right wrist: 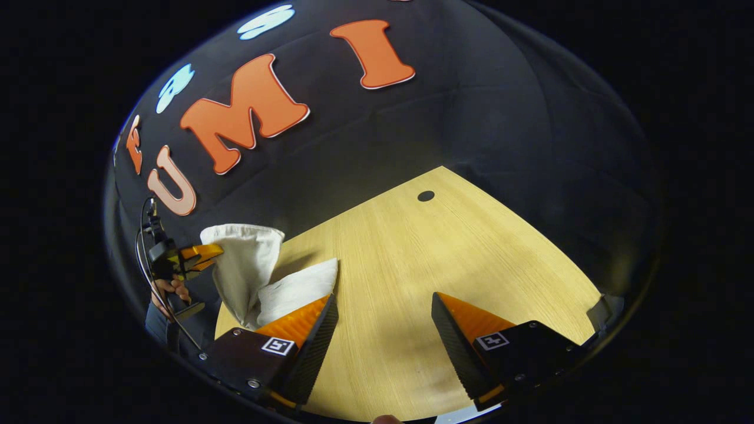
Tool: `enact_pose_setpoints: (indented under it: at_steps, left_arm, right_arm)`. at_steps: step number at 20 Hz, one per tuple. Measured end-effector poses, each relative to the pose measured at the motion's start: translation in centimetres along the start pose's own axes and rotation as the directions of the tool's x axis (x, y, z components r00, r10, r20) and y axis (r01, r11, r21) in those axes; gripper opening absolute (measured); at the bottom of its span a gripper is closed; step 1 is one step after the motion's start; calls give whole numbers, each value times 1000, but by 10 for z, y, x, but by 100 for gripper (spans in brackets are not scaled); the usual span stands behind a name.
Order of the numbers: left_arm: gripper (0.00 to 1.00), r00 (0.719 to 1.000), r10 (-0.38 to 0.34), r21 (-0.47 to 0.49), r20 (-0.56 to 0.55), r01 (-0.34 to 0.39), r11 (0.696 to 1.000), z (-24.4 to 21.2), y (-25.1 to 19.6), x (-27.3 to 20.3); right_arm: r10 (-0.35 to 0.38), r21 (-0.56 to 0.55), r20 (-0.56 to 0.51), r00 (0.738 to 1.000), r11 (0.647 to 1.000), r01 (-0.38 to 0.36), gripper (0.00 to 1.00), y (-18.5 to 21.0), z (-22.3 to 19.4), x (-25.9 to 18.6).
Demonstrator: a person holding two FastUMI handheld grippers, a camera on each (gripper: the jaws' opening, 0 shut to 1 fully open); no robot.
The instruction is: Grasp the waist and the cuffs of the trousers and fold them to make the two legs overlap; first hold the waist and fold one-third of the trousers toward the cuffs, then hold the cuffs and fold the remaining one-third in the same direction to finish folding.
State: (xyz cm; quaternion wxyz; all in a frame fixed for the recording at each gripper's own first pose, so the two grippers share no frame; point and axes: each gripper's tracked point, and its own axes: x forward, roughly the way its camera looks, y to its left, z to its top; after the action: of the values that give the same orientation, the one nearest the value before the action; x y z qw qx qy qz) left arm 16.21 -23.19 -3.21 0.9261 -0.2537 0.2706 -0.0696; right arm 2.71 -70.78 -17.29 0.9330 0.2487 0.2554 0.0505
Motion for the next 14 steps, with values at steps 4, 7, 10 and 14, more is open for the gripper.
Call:
enact_pose_setpoints:
  at_steps: [4,7,10,14]
  left_arm:
    - [5,998,-34,61,-58,38,997,-48,-56,14]
    - [8,982,-85,143,-169,110,984,-116,-94,3]
    - [30,924,-134,346,-358,264,900,-210,-130,-42]
    - [76,882,-193,325,-430,351,878,-243,-145,-87]
  right_arm:
    - [-5,12,-8,1000,1000,5,96,-23,4,2]
    - [3,22,-25,1000,1000,-3,96,-27,3,8]
    - [33,21,-39,999,999,-32,96,-22,3,16]
    - [60,-63,-59,996,996,-63,96,0,-1,27]
